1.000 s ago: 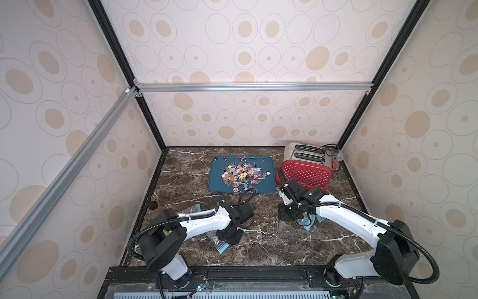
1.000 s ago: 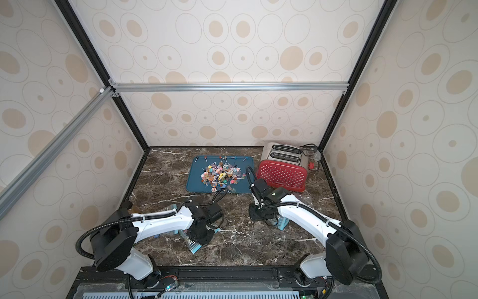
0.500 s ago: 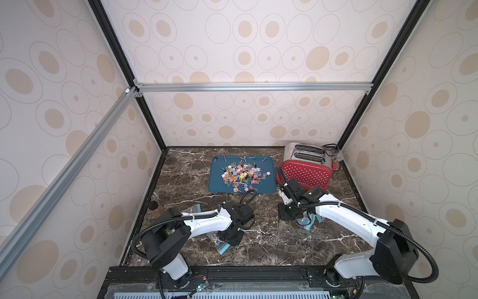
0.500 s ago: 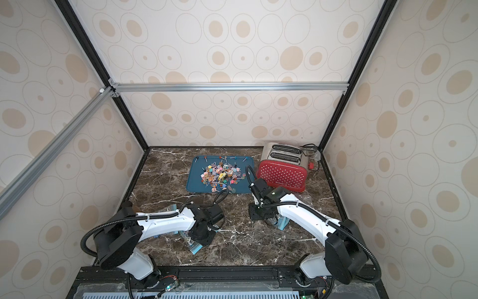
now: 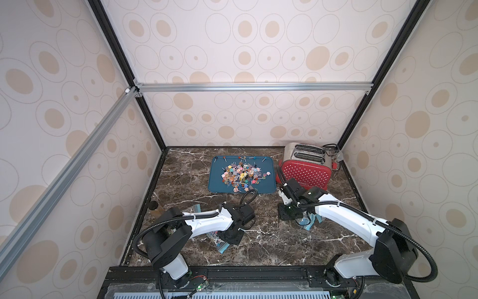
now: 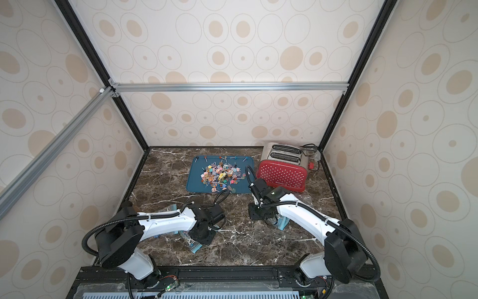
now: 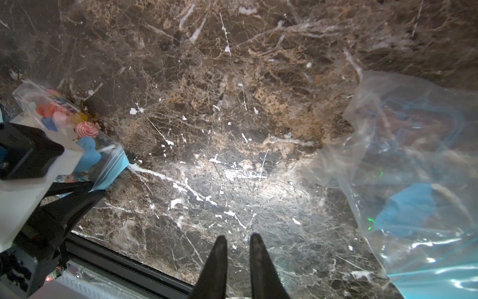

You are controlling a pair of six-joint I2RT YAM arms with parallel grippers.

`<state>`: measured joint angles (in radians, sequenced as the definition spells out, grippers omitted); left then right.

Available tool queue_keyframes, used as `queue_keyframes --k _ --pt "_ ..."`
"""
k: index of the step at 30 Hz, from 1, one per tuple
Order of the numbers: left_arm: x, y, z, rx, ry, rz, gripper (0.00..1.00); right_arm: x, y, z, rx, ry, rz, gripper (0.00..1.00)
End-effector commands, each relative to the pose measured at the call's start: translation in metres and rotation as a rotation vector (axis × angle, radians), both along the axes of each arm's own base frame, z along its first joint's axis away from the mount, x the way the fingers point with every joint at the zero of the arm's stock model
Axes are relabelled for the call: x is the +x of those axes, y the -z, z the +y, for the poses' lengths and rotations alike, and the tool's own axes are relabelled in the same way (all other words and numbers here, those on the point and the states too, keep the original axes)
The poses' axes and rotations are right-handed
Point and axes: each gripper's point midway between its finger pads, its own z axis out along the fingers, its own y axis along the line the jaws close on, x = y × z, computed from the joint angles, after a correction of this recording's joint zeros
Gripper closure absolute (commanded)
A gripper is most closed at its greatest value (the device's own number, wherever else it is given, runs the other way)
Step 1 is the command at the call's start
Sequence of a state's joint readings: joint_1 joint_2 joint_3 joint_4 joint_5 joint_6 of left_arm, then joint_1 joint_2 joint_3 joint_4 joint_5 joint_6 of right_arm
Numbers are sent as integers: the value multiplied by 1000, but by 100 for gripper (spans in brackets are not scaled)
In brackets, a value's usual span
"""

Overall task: Pour candies out of the ziploc bag
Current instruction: Adjust the ziploc bag at the center of the board, then open the ziploc bag at the center of the board.

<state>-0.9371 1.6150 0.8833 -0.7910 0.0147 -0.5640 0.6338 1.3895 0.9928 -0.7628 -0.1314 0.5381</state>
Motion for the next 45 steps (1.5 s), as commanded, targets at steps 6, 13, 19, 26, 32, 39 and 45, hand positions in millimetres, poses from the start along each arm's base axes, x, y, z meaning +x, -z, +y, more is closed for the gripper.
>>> queue_keyframes --k 6,13,19,26,32,39,45 --pt "2 -3 -2 11 11 -1 90 0 2 2 -4 0 11 80" --pt "-1 -8 -9 -30 19 16 90 -1 2 1 -3 0 9 80" --pt "0 -5 -7 -19 21 10 100 -2 3 2 7 -1 11 80" --pt "5 -6 -18 -74 3 -14 100 -6 4 17 97 -26 19 80" --pt "20 -25 -51 -219 -17 -65 100 -12 6 38 240 -58 23 80" --pt "40 -39 -94 -371 -41 -102 100 -17 10 59 406 -92 21 77" --pt "47 -34 -108 -397 -47 -99 100 -14 21 80 512 -90 55 76"
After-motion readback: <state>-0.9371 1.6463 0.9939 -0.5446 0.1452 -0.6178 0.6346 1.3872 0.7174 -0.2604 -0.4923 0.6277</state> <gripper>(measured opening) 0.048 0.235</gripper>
